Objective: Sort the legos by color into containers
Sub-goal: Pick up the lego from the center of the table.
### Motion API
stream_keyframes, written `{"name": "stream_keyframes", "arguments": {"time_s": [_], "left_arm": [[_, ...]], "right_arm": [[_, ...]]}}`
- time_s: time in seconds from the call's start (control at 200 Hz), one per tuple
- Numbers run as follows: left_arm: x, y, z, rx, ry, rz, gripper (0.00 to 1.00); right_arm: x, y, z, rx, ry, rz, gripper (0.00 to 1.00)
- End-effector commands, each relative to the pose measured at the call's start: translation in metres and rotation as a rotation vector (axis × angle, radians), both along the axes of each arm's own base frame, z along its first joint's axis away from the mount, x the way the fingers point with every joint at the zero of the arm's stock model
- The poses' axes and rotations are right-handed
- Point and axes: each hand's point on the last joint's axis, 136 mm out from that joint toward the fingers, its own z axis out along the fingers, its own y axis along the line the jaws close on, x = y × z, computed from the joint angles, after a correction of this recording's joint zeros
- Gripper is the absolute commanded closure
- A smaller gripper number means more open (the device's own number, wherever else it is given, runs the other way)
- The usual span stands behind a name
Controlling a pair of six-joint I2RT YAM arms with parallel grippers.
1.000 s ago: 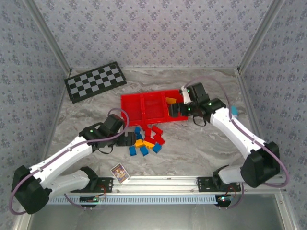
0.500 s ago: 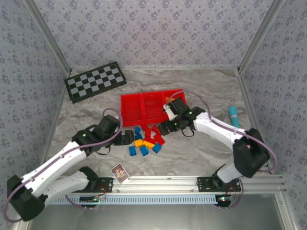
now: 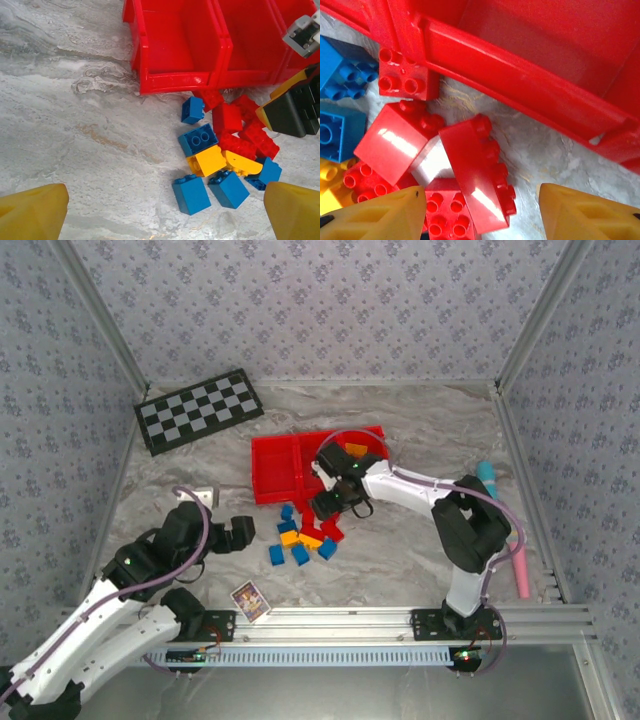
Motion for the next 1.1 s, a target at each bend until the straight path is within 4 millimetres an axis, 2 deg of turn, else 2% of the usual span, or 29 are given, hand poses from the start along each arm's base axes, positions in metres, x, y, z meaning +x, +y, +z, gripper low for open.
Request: {"name": "stream_keyframes", "arguments": {"time_s": [0.0,0.44,0.755,0.979,1.094], "left_arm": [[-0.002,0.006,-0.006,0.057,-0.001,-0.011,0.0],[-0.001,0.002,-0.012,0.067,0.024,-0.018,0.0],[-0.001,0.004,-0.013,0.072,0.032,-0.011,0.0],[-0.001,0.004,-0.014,0.073,0.038,-0.007,0.0],[-0.001,0.004,-0.016,0.081,0.045,-0.004,0.0]], "right_arm": [[-0.002,-0.004,-0.006,-0.087,0.003,0.009,0.38],[-0.001,-0.006,-0.027,-0.209,-0.003,-0.007,0.52],[-0.002,-0.004,-0.028,-0.235,-0.018,0.004,0.65],[-0.002,-0.006,-0.016,-0.246,-0.06,0.0,0.74],[-0.001,-0.002,0.003,-0.218,-0.116,0.004,0.76]]}}
